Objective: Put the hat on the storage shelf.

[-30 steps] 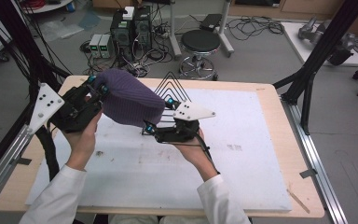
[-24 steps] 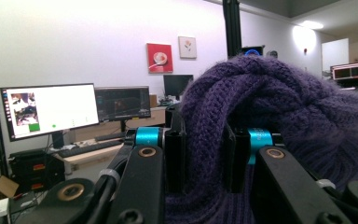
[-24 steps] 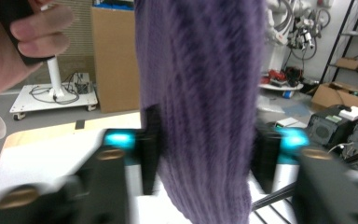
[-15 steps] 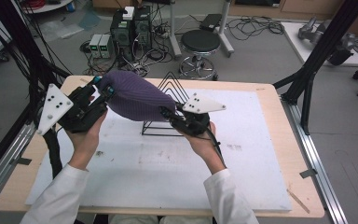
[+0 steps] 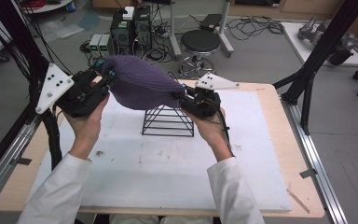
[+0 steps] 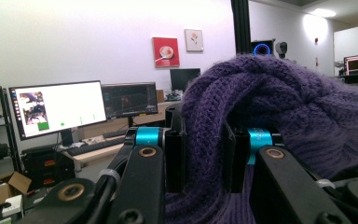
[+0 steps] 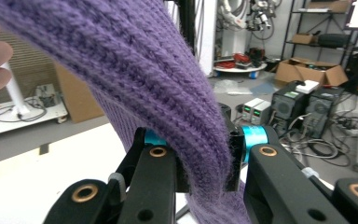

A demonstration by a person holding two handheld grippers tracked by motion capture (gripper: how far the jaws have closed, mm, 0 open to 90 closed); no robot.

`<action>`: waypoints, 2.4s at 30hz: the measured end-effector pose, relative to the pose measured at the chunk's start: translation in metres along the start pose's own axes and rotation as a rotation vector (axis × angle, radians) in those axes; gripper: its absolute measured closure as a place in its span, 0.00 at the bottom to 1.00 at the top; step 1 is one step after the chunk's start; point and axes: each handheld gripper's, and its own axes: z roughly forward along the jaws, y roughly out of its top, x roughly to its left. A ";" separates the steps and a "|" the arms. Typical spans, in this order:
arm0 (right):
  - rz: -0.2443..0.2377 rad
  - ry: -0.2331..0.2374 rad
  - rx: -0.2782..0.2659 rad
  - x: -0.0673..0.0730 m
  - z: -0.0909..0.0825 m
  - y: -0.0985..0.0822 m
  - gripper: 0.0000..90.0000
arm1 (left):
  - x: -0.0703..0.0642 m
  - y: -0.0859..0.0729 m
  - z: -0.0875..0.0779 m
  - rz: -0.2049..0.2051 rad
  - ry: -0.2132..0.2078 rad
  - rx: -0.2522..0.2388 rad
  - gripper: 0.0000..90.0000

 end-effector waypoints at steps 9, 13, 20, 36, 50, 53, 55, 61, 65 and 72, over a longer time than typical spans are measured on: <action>0.005 -0.060 -0.029 -0.012 -0.009 0.014 0.89 | 0.002 0.010 0.020 0.011 -0.005 0.015 0.83; 0.019 -0.068 -0.025 -0.015 -0.010 0.015 0.89 | 0.000 0.013 0.028 0.007 -0.004 0.023 0.83; 0.086 -0.061 0.020 -0.025 -0.010 0.012 0.89 | -0.004 0.008 0.041 -0.003 0.029 0.083 0.83; 0.134 -0.082 0.173 -0.034 -0.003 -0.013 0.89 | -0.008 -0.020 0.057 -0.028 0.063 0.213 0.83; 0.144 -0.107 0.254 -0.042 0.001 -0.052 0.89 | -0.017 -0.063 0.054 -0.102 0.079 0.300 0.83; 0.148 -0.111 0.268 -0.043 0.002 -0.063 0.89 | -0.015 -0.071 0.052 -0.118 0.073 0.315 0.83; 0.155 -0.112 0.273 -0.043 0.003 -0.065 0.89 | -0.015 -0.075 0.052 -0.122 0.072 0.326 0.83; 0.166 -0.129 0.299 -0.041 0.008 -0.074 0.89 | -0.017 -0.086 0.051 -0.110 0.087 0.350 0.83; 0.173 -0.156 0.323 -0.044 0.010 -0.082 0.88 | -0.021 -0.096 0.052 -0.097 0.091 0.385 0.83; 0.173 -0.158 0.374 -0.047 0.014 -0.099 0.87 | -0.028 -0.106 0.055 -0.062 0.107 0.443 0.83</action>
